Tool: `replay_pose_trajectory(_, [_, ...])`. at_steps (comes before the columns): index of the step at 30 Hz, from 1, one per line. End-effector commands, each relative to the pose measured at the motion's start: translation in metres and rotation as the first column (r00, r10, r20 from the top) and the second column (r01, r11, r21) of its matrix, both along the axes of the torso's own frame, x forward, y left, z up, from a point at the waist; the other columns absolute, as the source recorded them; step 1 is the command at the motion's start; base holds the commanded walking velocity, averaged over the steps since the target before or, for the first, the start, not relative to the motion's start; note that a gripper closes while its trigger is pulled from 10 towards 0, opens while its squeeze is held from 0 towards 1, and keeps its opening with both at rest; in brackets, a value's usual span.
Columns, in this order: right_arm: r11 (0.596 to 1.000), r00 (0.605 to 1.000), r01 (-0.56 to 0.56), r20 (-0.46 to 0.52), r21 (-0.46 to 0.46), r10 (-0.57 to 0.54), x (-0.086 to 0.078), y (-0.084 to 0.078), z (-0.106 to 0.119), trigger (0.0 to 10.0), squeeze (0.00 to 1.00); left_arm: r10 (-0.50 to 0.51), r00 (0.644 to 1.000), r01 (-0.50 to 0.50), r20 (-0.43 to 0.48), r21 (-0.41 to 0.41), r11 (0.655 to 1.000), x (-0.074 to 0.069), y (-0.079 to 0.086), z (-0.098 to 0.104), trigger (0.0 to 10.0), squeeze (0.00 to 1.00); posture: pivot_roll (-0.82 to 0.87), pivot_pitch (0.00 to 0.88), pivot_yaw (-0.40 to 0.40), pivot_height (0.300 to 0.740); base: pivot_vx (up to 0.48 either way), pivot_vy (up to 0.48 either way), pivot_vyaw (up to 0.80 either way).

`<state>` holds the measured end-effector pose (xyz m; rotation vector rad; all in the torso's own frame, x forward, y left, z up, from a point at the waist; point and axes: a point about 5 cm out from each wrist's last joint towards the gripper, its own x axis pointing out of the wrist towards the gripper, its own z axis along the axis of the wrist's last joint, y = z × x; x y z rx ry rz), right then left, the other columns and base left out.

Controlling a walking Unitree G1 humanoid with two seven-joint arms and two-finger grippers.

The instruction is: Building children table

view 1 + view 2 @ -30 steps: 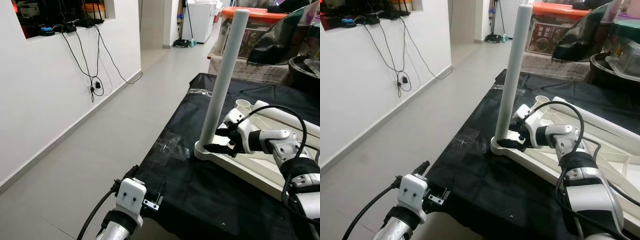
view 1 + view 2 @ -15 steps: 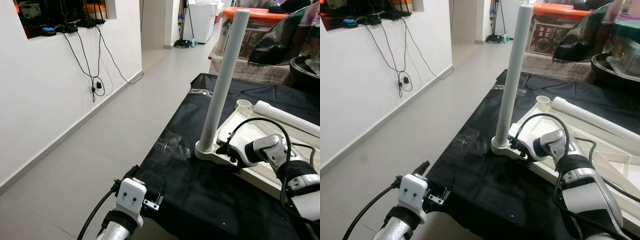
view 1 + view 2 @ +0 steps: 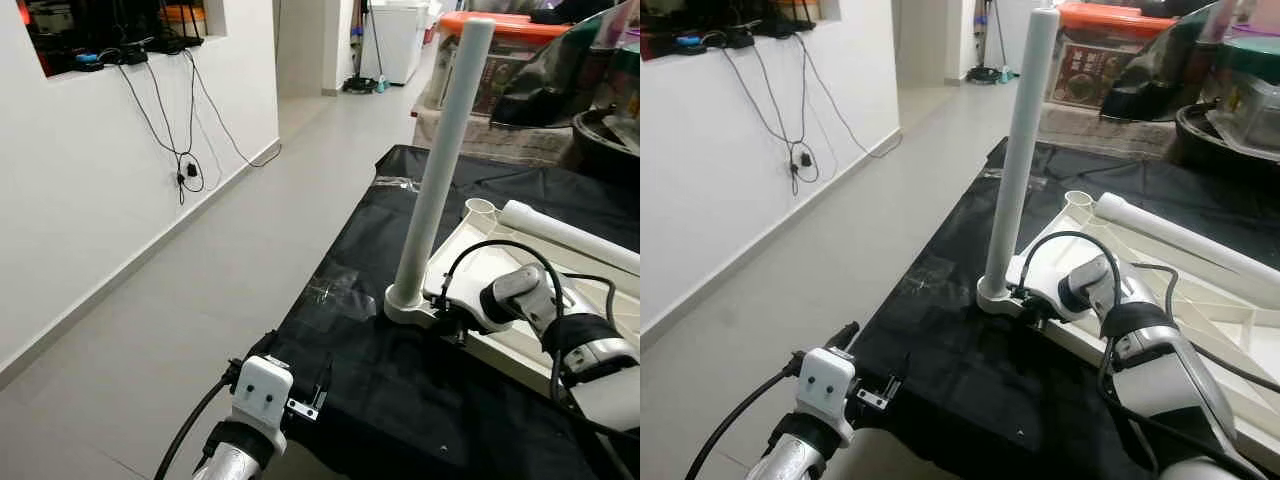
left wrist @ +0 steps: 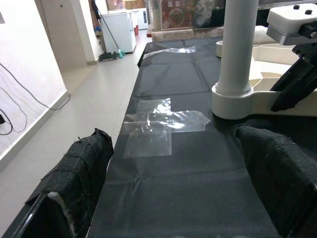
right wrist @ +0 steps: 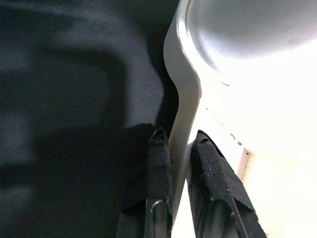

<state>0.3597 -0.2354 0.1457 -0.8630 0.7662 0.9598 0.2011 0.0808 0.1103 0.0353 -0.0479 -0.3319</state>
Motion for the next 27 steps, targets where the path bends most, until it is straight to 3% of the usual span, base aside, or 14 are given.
replay_pose_trajectory(1, [0.987, 0.989, -0.145, -0.046, -0.068, 0.142, -0.004, 0.01, -0.005, 0.0, 0.0, 0.005, 1.0, -0.005, -0.016, -0.003, 1.0, 0.0, 0.0, -0.002, 10.0, 0.0, 0.06, 0.0, -0.037, 0.74, 0.0, 0.0, 0.0])
replay_pose_trajectory(4, [0.977, 0.979, -0.196, -0.073, -0.088, 0.19, -0.007, 0.008, -0.005, 0.0, 0.0, 0.005, 1.0, -0.006, -0.017, -0.003, 1.0, 0.001, 0.0, -0.002, 10.0, 0.0, 0.06, 0.0, -0.037, 0.74, 0.0, 0.0, 0.0])
replay_pose_trajectory(8, [0.883, 0.878, -0.446, -0.263, -0.147, 0.4, -0.028, -0.005, -0.008, 0.0, 0.0, 0.006, 1.0, -0.006, -0.02, -0.003, 1.0, 0.001, 0.0, -0.002, 10.0, 0.0, 0.06, 0.0, -0.037, 0.74, 0.0, 0.0, 0.0])
replay_pose_trajectory(9, [0.883, 0.878, -0.446, -0.263, -0.147, 0.4, -0.028, -0.005, -0.008, 0.0, 0.0, 0.006, 1.0, -0.006, -0.02, -0.003, 1.0, 0.001, 0.0, -0.002, 10.0, 0.0, 0.06, 0.0, -0.037, 0.74, 0.0, 0.0, 0.0])
replay_pose_trajectory(12, [0.824, 0.832, -0.523, -0.34, -0.219, 0.438, -0.034, -0.016, -0.008, 0.0, 0.0, 0.007, 1.0, -0.007, -0.021, -0.004, 1.0, 0.001, 0.0, -0.002, 10.0, 0.0, 0.06, 0.0, -0.037, 0.74, 0.0, 0.0, 0.0])
replay_pose_trajectory(19, [0.752, 0.802, -0.573, -0.411, -0.327, 0.434, -0.036, -0.031, -0.005, 0.0, 0.0, 0.008, 1.0, -0.008, -0.024, -0.004, 1.0, 0.001, 0.0, -0.003, 10.0, 0.0, 0.05, 0.0, -0.041, 0.74, 0.0, 0.0, 0.0])
replay_pose_trajectory(20, [0.722, 0.788, -0.595, -0.437, -0.354, 0.435, -0.038, -0.035, -0.004, 0.0, 0.0, 0.009, 1.0, -0.009, -0.025, -0.003, 1.0, 0.001, 0.0, -0.003, 10.0, 0.0, 0.05, 0.0, -0.041, 0.74, 0.0, 0.0, 0.0])
replay_pose_trajectory(27, [0.662, 0.789, -0.603, -0.457, -0.445, 0.411, -0.039, -0.047, -0.005, 0.0, 0.0, 0.008, 1.0, -0.008, -0.027, -0.003, 1.0, 0.001, 0.0, -0.003, 10.0, 0.0, 0.04, 0.0, -0.042, 0.74, 0.0, 0.0, 0.0])
